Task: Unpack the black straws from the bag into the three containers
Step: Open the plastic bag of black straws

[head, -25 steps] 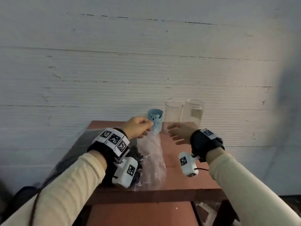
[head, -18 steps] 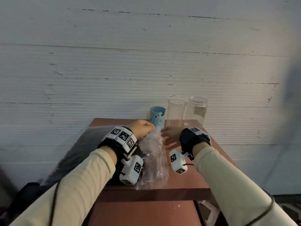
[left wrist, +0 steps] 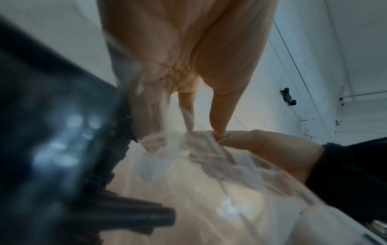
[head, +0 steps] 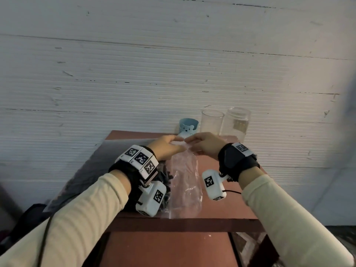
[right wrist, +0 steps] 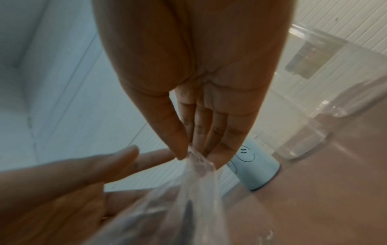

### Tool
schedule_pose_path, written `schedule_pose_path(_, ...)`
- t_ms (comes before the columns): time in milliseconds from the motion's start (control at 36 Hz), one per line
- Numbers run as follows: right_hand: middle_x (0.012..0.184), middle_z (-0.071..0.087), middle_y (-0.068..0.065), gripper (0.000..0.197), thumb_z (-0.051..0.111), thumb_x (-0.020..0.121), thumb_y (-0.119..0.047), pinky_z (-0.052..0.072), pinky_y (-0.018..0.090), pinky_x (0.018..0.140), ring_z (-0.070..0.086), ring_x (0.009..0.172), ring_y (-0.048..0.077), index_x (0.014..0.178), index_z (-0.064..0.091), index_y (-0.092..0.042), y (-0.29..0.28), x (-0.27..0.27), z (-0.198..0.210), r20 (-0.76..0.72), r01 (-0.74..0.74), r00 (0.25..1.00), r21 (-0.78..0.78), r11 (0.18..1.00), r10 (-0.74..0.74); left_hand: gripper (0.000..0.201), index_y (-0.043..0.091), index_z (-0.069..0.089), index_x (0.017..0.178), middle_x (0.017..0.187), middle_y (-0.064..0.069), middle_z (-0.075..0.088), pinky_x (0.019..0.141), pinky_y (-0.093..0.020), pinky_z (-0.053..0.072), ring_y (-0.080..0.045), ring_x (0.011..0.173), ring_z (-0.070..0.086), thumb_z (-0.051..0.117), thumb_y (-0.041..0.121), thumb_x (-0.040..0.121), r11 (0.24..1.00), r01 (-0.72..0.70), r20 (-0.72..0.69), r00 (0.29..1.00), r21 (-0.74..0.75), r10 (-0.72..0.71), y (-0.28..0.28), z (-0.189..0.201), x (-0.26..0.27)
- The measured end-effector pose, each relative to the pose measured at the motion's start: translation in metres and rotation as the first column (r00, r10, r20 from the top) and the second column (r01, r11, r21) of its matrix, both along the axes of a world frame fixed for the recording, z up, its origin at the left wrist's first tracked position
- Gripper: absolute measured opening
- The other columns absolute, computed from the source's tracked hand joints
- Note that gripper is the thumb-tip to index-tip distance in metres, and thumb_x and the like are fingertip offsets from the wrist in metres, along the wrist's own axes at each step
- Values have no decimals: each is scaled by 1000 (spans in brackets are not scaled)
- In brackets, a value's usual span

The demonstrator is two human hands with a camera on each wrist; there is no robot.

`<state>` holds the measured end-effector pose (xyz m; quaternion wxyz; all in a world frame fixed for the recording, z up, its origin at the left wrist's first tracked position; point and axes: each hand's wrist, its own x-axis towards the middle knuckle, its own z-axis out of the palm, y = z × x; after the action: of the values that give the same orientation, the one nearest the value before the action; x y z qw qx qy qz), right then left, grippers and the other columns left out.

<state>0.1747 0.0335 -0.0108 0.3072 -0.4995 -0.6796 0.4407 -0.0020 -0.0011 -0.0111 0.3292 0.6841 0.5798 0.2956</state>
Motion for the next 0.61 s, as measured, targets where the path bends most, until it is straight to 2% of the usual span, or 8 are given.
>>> schedule_pose_path(111, 121, 60, 7, 38, 56, 89, 5, 52, 27, 83, 61, 98, 18, 125, 58, -9, -7, -2, 4, -12, -65, 998, 18, 998, 65, 51, 30, 53, 130, 120, 0, 58, 91, -34, 50, -18, 107, 59, 70, 38, 83, 999, -12, 45, 999, 37, 10, -3, 2, 3)
schedule_pose_path(194, 128, 59, 4, 48, 51, 89, 4, 51, 34, 91, 61, 107, 21, 135, 53, -11, -10, -6, 5, -25, -85, 996, 19, 996, 85, 52, 27, 51, 125, 102, 6, 51, 80, -31, 52, -15, 93, 57, 75, 34, 80, 996, -66, 142, 988, 62, 57, -3, 0, 7)
schedule_pose_path(278, 129, 59, 5, 49, 46, 90, 7, 49, 33, 87, 59, 104, 19, 135, 51, -10, -13, -10, 5, -78, -112, 991, 2, 994, 111, 52, 28, 46, 117, 93, 8, 49, 69, -29, 53, -10, 80, 55, 79, 35, 77, 991, -109, 212, 973, 72, 92, -2, -3, 9)
schedule_pose_path(361, 128, 61, 5, 45, 44, 92, 8, 48, 32, 84, 59, 100, 18, 132, 51, -10, -14, -14, 6, -137, -149, 980, -19, 989, 145, 49, 25, 46, 112, 96, 1, 53, 59, -25, 51, -15, 77, 57, 80, 28, 77, 989, -140, 302, 946, 45, 120, 0, -4, 9)
schedule_pose_path(444, 124, 60, 5, 41, 42, 92, 12, 49, 30, 79, 58, 99, 21, 126, 52, -10, -13, -16, 5, -187, -182, 968, -54, 982, 169, 43, 24, 48, 107, 120, -19, 54, 52, -23, 52, -15, 74, 55, 77, 9, 79, 989, -144, 342, 932, 37, 123, 0, -7, 7)
schedule_pose_path(472, 124, 60, 6, 41, 41, 92, 12, 49, 32, 82, 57, 100, 23, 124, 53, -10, -12, -16, 4, -189, -190, 966, -61, 980, 176, 41, 23, 49, 105, 123, -23, 52, 52, -23, 52, -14, 70, 53, 73, 1, 79, 989, -146, 352, 928, 35, 124, 1, -8, 6)
schedule_pose_path(528, 124, 61, 9, 40, 39, 92, 13, 48, 36, 86, 56, 101, 25, 119, 55, -11, -12, -15, 2, -193, -201, 964, -70, 977, 184, 38, 21, 53, 99, 104, -19, 57, 64, -35, 57, -16, 66, 54, 69, -8, 78, 986, -161, 373, 918, 34, 137, 2, -9, 3)
schedule_pose_path(611, 123, 62, 13, 40, 39, 92, 14, 49, 42, 95, 60, 102, 25, 122, 55, -7, -11, -12, 1, -216, -194, 961, -84, 978, 172, 35, 20, 61, 90, 97, -17, 62, 81, -47, 58, -30, 85, 66, 70, -10, 75, 984, -177, 402, 901, -11, 166, 4, -11, -3)
